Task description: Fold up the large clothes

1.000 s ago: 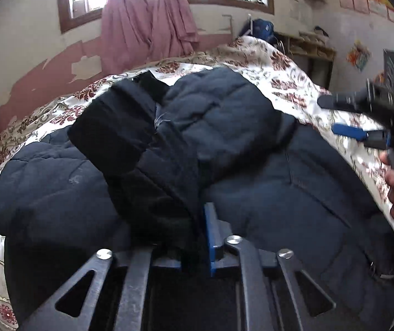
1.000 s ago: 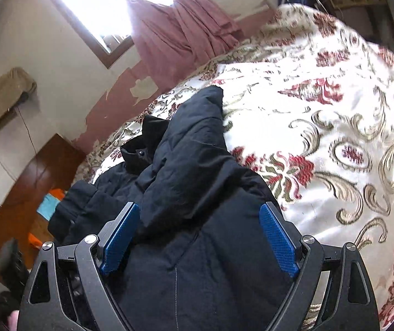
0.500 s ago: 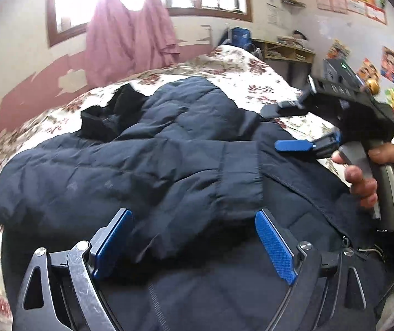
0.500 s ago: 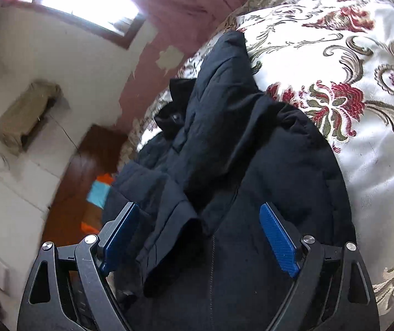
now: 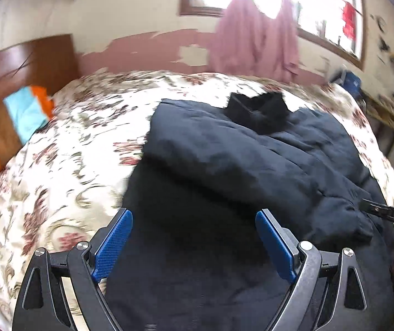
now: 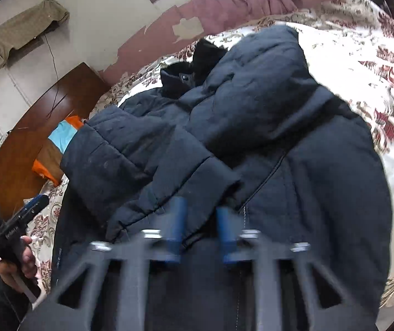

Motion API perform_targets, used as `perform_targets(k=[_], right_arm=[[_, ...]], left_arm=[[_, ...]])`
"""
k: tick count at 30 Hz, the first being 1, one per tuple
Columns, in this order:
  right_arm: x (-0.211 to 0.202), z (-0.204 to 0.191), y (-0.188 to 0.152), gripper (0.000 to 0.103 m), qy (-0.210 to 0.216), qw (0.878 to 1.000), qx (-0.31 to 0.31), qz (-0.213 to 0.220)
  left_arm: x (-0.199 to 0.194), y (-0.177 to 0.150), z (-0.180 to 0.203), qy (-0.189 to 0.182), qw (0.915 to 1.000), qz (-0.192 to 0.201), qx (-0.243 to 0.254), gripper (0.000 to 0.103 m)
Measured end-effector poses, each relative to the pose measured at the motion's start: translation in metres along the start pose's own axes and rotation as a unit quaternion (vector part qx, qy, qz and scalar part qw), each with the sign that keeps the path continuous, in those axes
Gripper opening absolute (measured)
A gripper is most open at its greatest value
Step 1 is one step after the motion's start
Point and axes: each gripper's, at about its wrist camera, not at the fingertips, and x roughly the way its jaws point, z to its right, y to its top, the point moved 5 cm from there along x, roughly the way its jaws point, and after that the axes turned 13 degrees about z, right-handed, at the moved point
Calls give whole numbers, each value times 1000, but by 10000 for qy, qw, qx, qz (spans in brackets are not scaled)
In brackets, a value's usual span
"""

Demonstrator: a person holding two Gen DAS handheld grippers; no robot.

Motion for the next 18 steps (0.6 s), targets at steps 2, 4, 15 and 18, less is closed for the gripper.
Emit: perform_targets(k=[2,4,15,18], right_arm=[[-8,-7,17,3,86,9996,-168,215],[-20,-15,39,3,-113,9969,-576,532],[-32,23,129,3,-1391,9723,-1017,1577],[-3,36,117,4,-1575,9737,-1086,1239]], left_arm=[[-2,1,-15,109,9999,42,-51,90],[-2,2,-23,197,9998,52,-40,90],[27,11,-32,518,9985,-53,180,91],[41,17,-24,449,9988,-36,187,90]])
